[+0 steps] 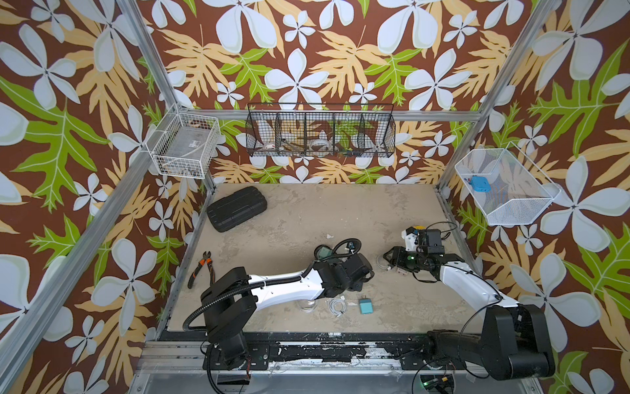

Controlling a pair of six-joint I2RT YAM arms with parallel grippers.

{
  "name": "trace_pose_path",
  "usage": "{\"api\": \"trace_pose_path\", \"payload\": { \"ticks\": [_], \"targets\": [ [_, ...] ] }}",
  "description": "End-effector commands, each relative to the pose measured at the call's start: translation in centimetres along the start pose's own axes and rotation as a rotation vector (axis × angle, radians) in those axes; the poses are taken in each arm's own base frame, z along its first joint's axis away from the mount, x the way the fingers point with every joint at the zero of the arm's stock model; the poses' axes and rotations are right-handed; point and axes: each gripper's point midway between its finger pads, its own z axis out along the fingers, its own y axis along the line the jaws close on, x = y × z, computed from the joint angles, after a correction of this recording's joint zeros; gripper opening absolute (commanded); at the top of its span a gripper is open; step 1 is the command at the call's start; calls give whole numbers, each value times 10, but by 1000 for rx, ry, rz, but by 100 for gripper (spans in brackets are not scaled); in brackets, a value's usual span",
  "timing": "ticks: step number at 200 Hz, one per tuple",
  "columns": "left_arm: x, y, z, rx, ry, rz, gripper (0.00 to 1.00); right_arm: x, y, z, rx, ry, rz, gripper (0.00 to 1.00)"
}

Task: Pack away charging kits
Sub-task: Pick up the charging cable from the center of the board.

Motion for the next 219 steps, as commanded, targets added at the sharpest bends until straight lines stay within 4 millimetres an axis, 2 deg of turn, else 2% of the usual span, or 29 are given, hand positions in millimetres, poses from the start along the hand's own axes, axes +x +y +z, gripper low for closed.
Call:
{"api": "trace_pose_path", "payload": {
  "ticks": [1,22,63,102,146,185,219],
  "targets": [
    [-10,-7,-5,48,-55,9,0,3,-18,1,105,14,37,54],
    [-13,-1,-9,34,-80,16,0,14,-25,4,133,49,74,54],
    [-19,4,-18,33,-122,35,0,39,-18,14,157,126,77,54],
    [-15,4,-20,69,-121,29,0,50,-33,25,216,155,123,57],
    [-14,9,-25,79,-129,25,0,37,-30,35,205,138,150,58],
    [-17,12,-24,88,-133,25,0,13,-25,31,234,95,139,58],
    [-20,8,-22,104,-131,29,0,20,-38,43,289,153,143,57]
  ]
}}
